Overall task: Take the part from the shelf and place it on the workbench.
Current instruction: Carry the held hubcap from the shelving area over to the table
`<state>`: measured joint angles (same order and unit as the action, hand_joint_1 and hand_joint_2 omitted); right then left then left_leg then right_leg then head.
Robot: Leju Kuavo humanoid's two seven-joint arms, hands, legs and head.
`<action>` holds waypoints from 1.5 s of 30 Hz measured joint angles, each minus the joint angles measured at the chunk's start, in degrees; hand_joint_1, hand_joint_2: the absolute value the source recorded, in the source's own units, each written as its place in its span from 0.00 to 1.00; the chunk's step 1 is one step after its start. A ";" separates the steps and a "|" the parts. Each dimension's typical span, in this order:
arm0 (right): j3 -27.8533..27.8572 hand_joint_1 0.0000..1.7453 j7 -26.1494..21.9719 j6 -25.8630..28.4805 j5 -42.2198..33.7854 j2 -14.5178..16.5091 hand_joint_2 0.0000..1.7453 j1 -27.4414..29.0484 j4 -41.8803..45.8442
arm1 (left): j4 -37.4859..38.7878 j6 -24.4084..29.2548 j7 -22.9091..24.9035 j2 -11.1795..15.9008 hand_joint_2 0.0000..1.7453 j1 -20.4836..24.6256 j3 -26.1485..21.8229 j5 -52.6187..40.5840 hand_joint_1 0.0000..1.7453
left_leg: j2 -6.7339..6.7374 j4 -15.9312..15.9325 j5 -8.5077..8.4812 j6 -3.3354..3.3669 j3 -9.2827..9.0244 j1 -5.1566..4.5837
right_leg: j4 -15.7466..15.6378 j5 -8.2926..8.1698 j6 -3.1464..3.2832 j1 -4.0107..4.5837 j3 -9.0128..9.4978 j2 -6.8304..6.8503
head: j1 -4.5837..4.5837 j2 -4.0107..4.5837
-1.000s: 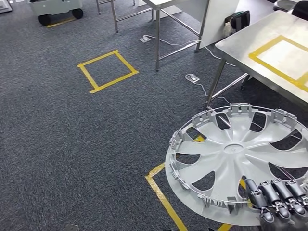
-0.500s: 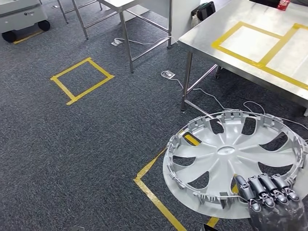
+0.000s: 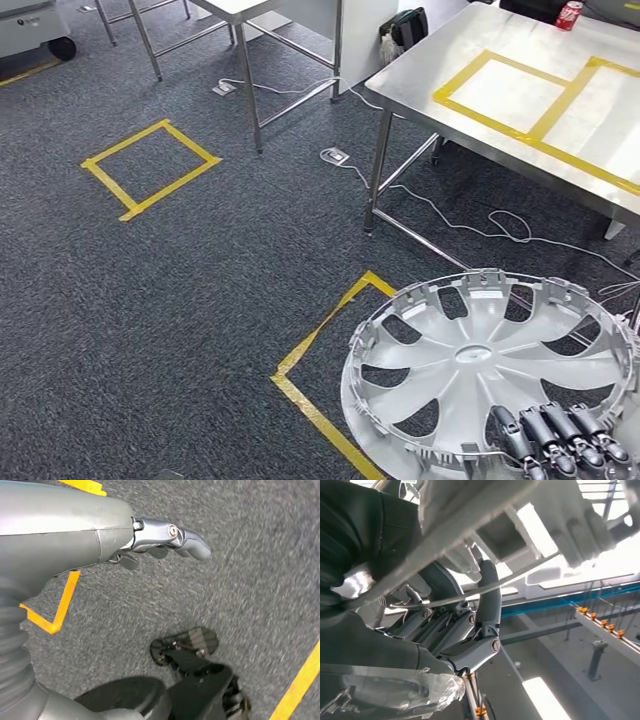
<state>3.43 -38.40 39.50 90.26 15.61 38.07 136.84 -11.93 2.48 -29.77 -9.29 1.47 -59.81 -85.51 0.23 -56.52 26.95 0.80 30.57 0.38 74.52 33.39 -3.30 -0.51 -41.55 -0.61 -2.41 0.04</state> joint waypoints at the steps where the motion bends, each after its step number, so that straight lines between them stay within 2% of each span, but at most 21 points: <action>1: 0.12 1.00 -0.07 0.00 -0.01 0.30 1.00 0.28 0.34 | 0.00 0.15 0.04 -0.10 1.00 -0.08 0.21 -0.20 0.00 | 0.11 -0.01 0.24 -0.01 -0.31 0.00 | 0.57 -0.54 -0.05 -0.01 -0.46 0.07 | -0.02 0.00; 2: 0.26 1.00 -0.10 0.00 0.00 0.59 1.00 0.59 0.71 | 0.01 0.26 0.10 -0.24 1.00 -0.13 0.40 -0.39 0.00 | 0.15 -0.01 0.53 -0.10 -0.73 0.03 | -1.45 -2.24 -0.03 -0.04 0.40 0.15 | -0.02 0.00; 5: 0.73 1.00 -0.17 0.00 0.00 1.30 1.00 1.12 1.97 | 0.02 0.44 0.20 -0.62 1.00 -0.17 0.79 -0.80 0.00 | 0.17 -0.10 1.69 -0.80 -2.12 -0.06 | -12.64 -7.56 0.24 0.00 6.04 0.85 | -0.01 0.00; 7: 0.97 1.00 -0.17 0.00 -0.02 1.59 1.00 1.20 2.72 | 0.02 0.43 0.20 -0.73 1.00 -0.14 0.93 -0.89 0.00 | 0.21 -0.11 2.21 -1.34 -2.50 -0.24 | -15.10 -7.80 0.77 0.20 7.54 0.93 | 0.06 0.00; 10: 1.40 1.00 -0.17 0.00 0.01 2.10 1.00 1.44 3.51 | 0.02 0.33 0.20 -0.86 1.00 -0.01 0.97 -0.89 0.00 | 0.29 -0.34 2.90 -2.13 -2.84 -0.05 | -15.37 -7.50 1.94 0.21 7.99 0.49 | 0.14 0.00; 12: 1.69 1.00 -0.19 0.00 0.03 2.35 1.00 1.43 3.77 | 0.02 0.32 0.20 -0.90 1.00 0.07 0.97 -0.83 0.00 | 0.19 -4.66 5.11 -2.61 -0.81 0.01 | -15.61 -7.23 2.68 -0.03 8.52 0.41 | 0.34 0.00; 14: 1.87 1.00 -0.20 0.00 0.03 2.45 1.00 1.23 3.80 | 0.02 0.32 0.44 -0.92 1.00 0.07 0.97 -0.79 0.00 | 0.11 -12.82 8.04 -2.81 4.04 0.03 | -15.62 -6.81 3.11 -0.03 8.85 0.26 | 0.49 0.00; 16: 2.11 1.00 -0.21 0.00 0.04 2.47 1.00 1.15 3.77 | 0.02 0.33 0.84 -0.94 1.00 -0.09 0.97 -0.80 0.00 | 0.10 -17.34 7.87 -2.84 7.81 0.05 | -15.62 -6.32 3.18 -0.02 9.37 -0.12 | 0.49 0.00; 17: 2.27 1.00 -0.21 0.00 0.05 2.47 1.00 1.15 3.77 | 0.02 0.35 0.98 -0.94 1.00 -0.16 0.97 -0.81 0.00 | 0.09 -16.48 6.01 -2.76 8.17 0.05 | -15.62 -6.03 3.09 -0.04 9.80 -0.34 | 0.50 0.00; 19: 2.57 1.00 -0.22 0.00 0.07 2.47 1.00 1.16 3.77 | 0.02 0.38 1.03 -0.93 1.00 -0.23 0.97 -0.86 0.00 | 0.06 -9.75 0.59 -2.51 6.17 0.05 | -15.64 -5.33 2.73 -0.10 10.61 -0.68 | 0.50 0.00; 21: 2.81 1.00 -0.22 0.00 0.07 2.46 1.00 1.18 3.77 | 0.03 0.41 1.03 -0.94 1.00 -0.15 0.98 -0.96 0.00 | -0.01 -3.35 -1.91 -2.19 3.77 0.01 | -15.55 -4.49 2.14 0.12 10.86 -0.95 | 0.58 0.00; 26: 3.08 1.00 -0.22 0.00 0.05 2.45 1.00 1.68 3.82 | 0.04 0.64 1.07 -1.02 1.00 -0.06 1.00 -1.22 0.00 | -0.06 -1.17 -1.26 -0.69 2.53 0.07 | -14.58 -2.87 0.58 0.19 10.94 -0.69 | 0.47 0.00; 28: 3.17 1.00 -0.22 0.00 0.04 2.45 1.00 1.90 3.89 | 0.04 0.70 1.09 -1.08 1.00 -0.03 1.03 -1.39 0.00 | -0.03 -1.02 -0.84 -0.06 1.90 0.13 | -8.38 0.11 0.20 0.17 7.97 -0.13 | 0.23 0.00; 30: 3.34 1.00 -0.22 0.00 0.02 2.45 1.00 2.14 3.92 | 0.04 0.79 1.21 -1.13 1.00 -0.05 1.14 -1.53 0.00 | 0.01 -1.03 -0.21 0.18 1.29 0.07 | -0.60 2.67 -0.01 0.16 3.22 0.05 | 0.21 0.00; 31: 3.51 1.00 -0.21 0.00 0.02 2.46 1.00 2.37 3.92 | 0.04 1.05 1.34 -1.17 1.00 -0.07 1.21 -1.59 0.00 | 0.01 -1.03 0.17 0.20 0.87 0.06 | 1.20 2.44 -0.07 0.15 1.69 0.07 | 0.21 0.00; 32: 3.83 1.00 -0.15 0.00 0.02 2.49 1.00 2.74 3.95 | 0.04 1.64 1.67 -1.38 1.00 -0.10 1.30 -1.75 0.00 | -0.02 -1.03 0.60 0.18 0.29 0.09 | 0.57 0.87 -0.11 0.11 1.34 0.10 | 0.22 0.00; 34: 4.66 1.00 0.09 0.00 0.01 2.61 1.00 3.79 4.20 | 0.04 3.41 2.70 -2.24 1.00 -0.17 1.59 -2.25 0.00 | -0.14 -1.03 1.68 -0.05 -1.16 0.16 | -6.40 -4.48 -0.19 -0.07 3.58 0.37 | 0.19 0.00; 36: 5.40 1.00 0.80 0.00 0.01 2.80 1.00 4.91 4.70 | 0.07 5.02 3.97 -3.38 1.00 -0.12 2.07 -3.11 0.00 | -0.31 -1.13 2.77 -0.62 -2.24 -0.04 | -12.82 -7.32 0.01 -0.05 6.38 0.66 | 0.18 0.00; 40: 6.39 1.00 3.38 0.00 0.01 3.18 1.00 7.37 5.96 | 0.15 5.57 4.80 -4.95 1.00 0.45 3.17 -4.20 0.00 | -0.28 -0.81 3.65 -1.88 -3.01 0.00 | -14.43 -6.63 1.63 0.26 7.72 0.38 | 0.38 -0.01; 42: 6.89 1.00 4.52 0.01 0.01 3.35 1.00 8.47 6.34 | 0.16 5.31 4.29 -5.21 1.00 0.74 3.55 -4.20 0.00 | -0.25 -3.68 5.00 -2.47 -1.88 0.06 | -14.99 -6.21 2.46 0.04 8.71 0.30 | 0.63 -0.02; 45: 7.66 1.00 5.39 0.01 0.01 3.48 1.00 9.35 6.46 | 0.19 4.81 3.67 -5.32 1.00 0.75 3.76 -4.09 0.00 | -0.26 -15.53 8.59 -2.91 5.58 0.07 | -15.28 -4.98 3.12 0.00 10.21 0.15 | 0.86 -0.02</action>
<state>11.09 -33.01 39.51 90.27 19.09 47.42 143.30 -11.75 7.29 -26.10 -14.61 2.22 -56.05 -89.60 -0.04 -72.05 35.53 -2.11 36.15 0.45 59.24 28.41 -0.18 -0.51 -31.34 -0.45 -1.55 0.02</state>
